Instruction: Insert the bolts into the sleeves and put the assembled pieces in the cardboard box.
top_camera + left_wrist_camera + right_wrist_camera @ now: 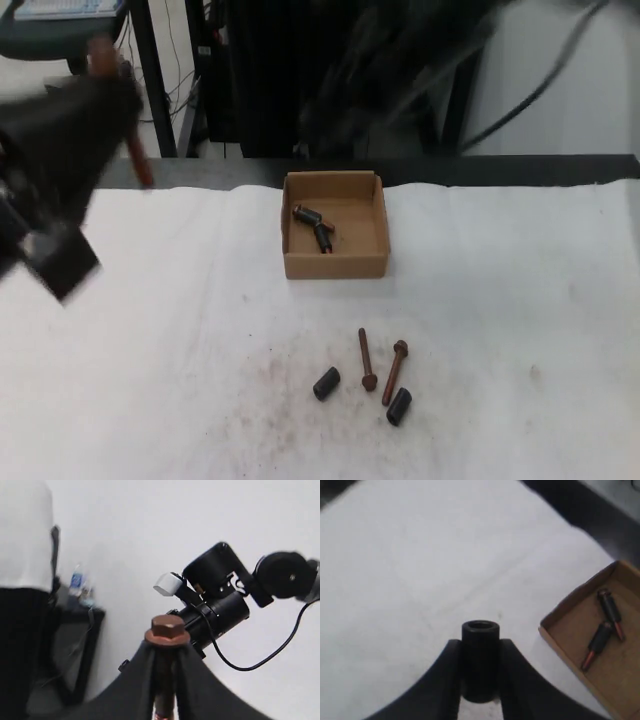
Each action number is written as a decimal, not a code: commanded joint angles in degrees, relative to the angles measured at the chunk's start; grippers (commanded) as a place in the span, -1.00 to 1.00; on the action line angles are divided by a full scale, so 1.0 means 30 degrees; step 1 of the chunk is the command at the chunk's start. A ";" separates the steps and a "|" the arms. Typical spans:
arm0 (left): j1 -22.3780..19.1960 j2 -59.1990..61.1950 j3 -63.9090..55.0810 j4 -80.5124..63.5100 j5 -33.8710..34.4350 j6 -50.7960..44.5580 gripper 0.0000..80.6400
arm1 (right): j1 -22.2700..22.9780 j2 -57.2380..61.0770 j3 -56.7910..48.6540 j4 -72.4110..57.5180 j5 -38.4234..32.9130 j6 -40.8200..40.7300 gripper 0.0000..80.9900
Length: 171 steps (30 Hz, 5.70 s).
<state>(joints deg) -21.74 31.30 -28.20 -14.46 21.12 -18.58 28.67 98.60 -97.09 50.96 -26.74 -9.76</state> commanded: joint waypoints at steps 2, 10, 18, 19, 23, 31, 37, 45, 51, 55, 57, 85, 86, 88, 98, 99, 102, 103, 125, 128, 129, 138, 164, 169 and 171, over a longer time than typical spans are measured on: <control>0.0038 0.1692 -0.0238 -0.3433 0.2021 -0.3095 -0.99 | -0.2044 -0.3167 0.1706 -0.0091 -0.4475 0.0266 -0.98; 0.0038 0.8861 -0.2373 -1.1703 0.8541 -0.8556 -0.99 | -0.1934 -0.8463 0.9389 -0.3495 -0.7839 -0.0015 -0.98; 0.0038 1.2628 -0.5353 -1.4015 0.9833 -0.9771 -0.99 | 0.0438 -1.1485 1.6856 -1.8281 -0.5257 0.6592 -0.98; 0.0038 1.2713 -0.5462 -1.4015 0.9833 -0.9717 -0.99 | 0.0673 -1.1498 1.7447 -2.0397 -0.4884 0.7071 -0.98; 0.0038 1.2719 -0.5495 -1.3908 1.0085 -0.9666 -0.99 | 0.1772 -1.1219 1.8532 -2.4579 -0.3870 0.7834 -0.98; 0.0003 1.2719 -0.5495 -1.3196 1.0832 -0.8829 -0.99 | 0.2247 -1.0894 1.8526 -2.4708 -0.3732 0.7832 -0.98; 0.0003 1.2719 -0.5495 -1.1888 1.1209 -0.7012 -0.99 | 0.2247 -1.0894 1.8526 -2.4803 -0.3765 0.7832 -0.98; 0.0003 1.2719 -0.5464 -1.1886 1.1844 -0.6935 -0.99 | 0.2209 -1.0894 1.8526 -2.4802 -0.2147 0.7832 -0.98; -0.0197 1.2719 -0.5464 -1.1886 1.2170 -0.6935 -0.99 | 0.2210 -1.0894 1.8488 -2.4802 -0.2058 0.7687 -0.98; -0.0269 1.2719 -0.5418 -1.1652 1.2170 -0.6935 -0.99 | 0.2546 -1.0894 1.8272 -2.4614 -0.2699 0.7517 -0.98; -0.0329 1.2719 -0.5420 -1.1644 1.2128 -0.6797 -0.99 | 0.2840 -1.0894 1.8101 -2.4241 -0.2624 0.6809 -0.98; -0.0386 1.2719 -0.5420 -1.1644 1.1601 -0.5791 -0.99 | 0.2227 -1.0894 1.7952 -2.4622 -0.4215 0.6685 -0.98; -0.0386 1.2719 -0.5420 -1.1644 1.1601 -0.5791 -0.99 | 0.2227 -1.0894 1.7952 -2.4622 -0.4215 0.6685 -0.98; -0.0386 1.2719 -0.5420 -1.1644 1.1601 -0.5791 -0.99 | 0.2227 -1.0894 1.7952 -2.4660 -0.4215 0.6685 -0.98; -0.0386 1.2719 -0.5420 -1.1282 1.1895 -0.5794 -0.99 | 0.2187 -1.0933 1.7952 -2.4798 -0.4215 0.6685 -0.98; -0.0386 1.2719 -0.5420 -1.1234 1.2015 -0.5794 -0.99 | 0.2187 -1.0933 1.7952 -2.4798 -0.4215 0.6685 -0.98; -0.0386 1.2719 -0.5420 -1.1236 1.2183 -0.5794 -0.99 | 0.2187 -1.0933 1.7952 -2.4798 -0.4215 0.6685 -0.98; -0.0386 1.2719 -0.5420 -1.1236 1.2183 -0.5794 -0.99 | 0.2187 -1.0933 1.7952 -2.4798 -0.4215 0.6685 -0.98; -0.0386 1.2667 -0.5420 -1.0904 1.2674 -0.5884 -0.99 | 0.1876 -1.0933 1.7952 -2.4798 -0.3684 0.6816 -0.98; -0.0386 1.2655 -0.5420 -1.0904 1.2674 -0.5878 -0.99 | 0.1529 -1.0933 1.7952 -2.4840 -0.3817 0.6812 -0.98; -0.0386 1.2665 -0.5420 -1.0867 1.2674 -0.5878 -0.99 | 0.1491 -1.0933 1.7952 -2.4964 -0.3876 0.6854 -0.98; -0.0386 1.2665 -0.5420 -1.0452 1.2674 -0.5822 -0.99 | 0.1497 -1.0933 1.7777 -2.5652 -0.4685 0.7261 -0.98; -0.1899 1.2599 -0.5862 -0.8384 1.1310 -0.5293 -0.25 | 0.1497 -1.0933 1.7737 -2.5618 -0.4708 0.7261 -0.98; -0.1899 1.2599 -0.5947 -0.8384 0.9963 -0.4598 -0.25 | 0.1497 -1.0933 1.7737 -2.5568 -0.4708 0.7261 -0.98; -0.1816 1.2599 -0.5936 -0.8384 0.9524 -0.4099 -0.25 | 0.1497 -1.0933 1.7737 -2.5568 -0.4708 0.7261 -0.98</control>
<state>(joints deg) -27.11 69.60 -45.16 -38.96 51.94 -33.07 33.40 66.45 -43.03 -25.03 -41.12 12.05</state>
